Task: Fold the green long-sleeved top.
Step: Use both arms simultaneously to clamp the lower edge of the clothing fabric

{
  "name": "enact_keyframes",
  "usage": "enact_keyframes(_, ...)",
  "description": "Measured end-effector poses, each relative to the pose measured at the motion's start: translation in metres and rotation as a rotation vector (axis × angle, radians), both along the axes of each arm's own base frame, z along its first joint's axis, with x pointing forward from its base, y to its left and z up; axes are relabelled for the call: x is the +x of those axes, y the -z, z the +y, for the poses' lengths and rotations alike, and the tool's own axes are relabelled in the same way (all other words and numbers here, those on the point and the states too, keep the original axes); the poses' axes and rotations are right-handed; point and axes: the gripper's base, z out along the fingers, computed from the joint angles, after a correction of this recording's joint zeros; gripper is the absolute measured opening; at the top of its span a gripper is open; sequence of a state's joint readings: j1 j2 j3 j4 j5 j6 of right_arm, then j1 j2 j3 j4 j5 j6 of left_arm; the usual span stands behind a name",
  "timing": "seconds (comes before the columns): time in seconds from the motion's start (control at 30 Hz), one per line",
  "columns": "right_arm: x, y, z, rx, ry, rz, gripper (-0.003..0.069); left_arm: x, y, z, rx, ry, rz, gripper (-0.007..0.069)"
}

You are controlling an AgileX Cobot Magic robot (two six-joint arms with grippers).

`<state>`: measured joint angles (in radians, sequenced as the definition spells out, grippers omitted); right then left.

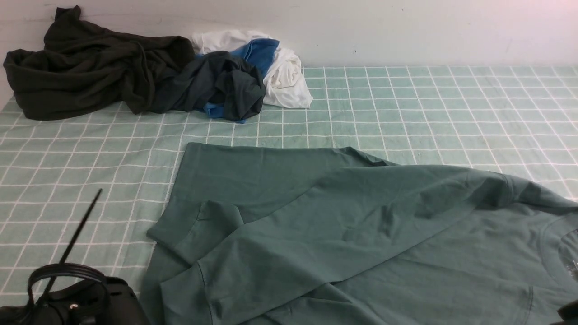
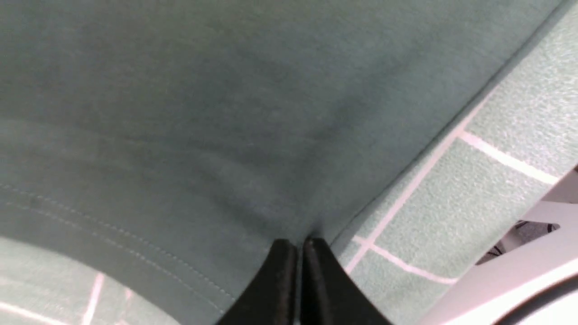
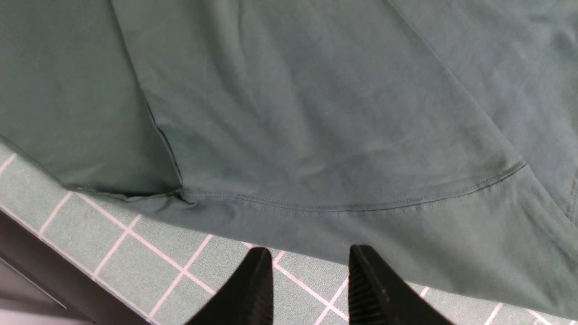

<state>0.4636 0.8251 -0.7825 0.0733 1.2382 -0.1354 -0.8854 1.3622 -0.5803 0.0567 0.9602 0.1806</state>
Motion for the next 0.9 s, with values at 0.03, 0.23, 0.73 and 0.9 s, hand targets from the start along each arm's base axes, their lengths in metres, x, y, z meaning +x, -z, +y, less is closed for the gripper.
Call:
enact_keyframes(0.03, 0.0, 0.0, 0.0, -0.003, -0.007, -0.002, 0.0231, 0.0, -0.005, 0.0, -0.006, 0.001, -0.005, -0.0001)
enact_keyframes(0.23, 0.0, 0.0, 0.0, -0.006, -0.015, -0.004, 0.0231, -0.004, -0.006, 0.005, 0.018, 0.037, 0.017, -0.0001)
enact_keyframes(0.73, 0.0, 0.0, 0.0, -0.006, -0.016, -0.004, 0.0231, -0.013, 0.012, 0.016, 0.017, 0.114, 0.03, 0.0279)
enact_keyframes(0.9, 0.0, 0.0, 0.0, -0.005, -0.016, -0.003, 0.0231, -0.011, 0.013, 0.013, -0.013, 0.136, 0.004, 0.0456)
